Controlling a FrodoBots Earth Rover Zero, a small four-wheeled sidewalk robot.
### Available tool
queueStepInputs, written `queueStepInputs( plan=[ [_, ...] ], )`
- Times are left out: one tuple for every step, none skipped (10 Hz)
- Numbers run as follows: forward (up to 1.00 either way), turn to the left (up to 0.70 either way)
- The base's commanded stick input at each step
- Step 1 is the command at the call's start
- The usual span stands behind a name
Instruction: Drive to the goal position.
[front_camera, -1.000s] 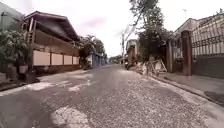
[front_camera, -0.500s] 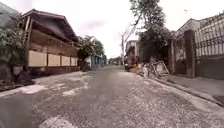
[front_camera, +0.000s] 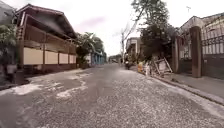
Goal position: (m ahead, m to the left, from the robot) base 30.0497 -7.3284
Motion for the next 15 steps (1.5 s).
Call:
queueStepInputs(
  plan=[
    [0.50,0.00],
    [0.50,0.00],
    [0.50,0.00],
    [0.50,0.00],
    [0.50,0.00],
    [0.50,0.00],
    [0.50,0.00],
    [0.50,0.00],
    [0.50,0.00],
    [0.50,0.00],
    [0.50,0.00],
    [0.06,0.00],
    [0.00,0.00],
    [0.00,0.00],
    [0.00,0.00]
  ],
)
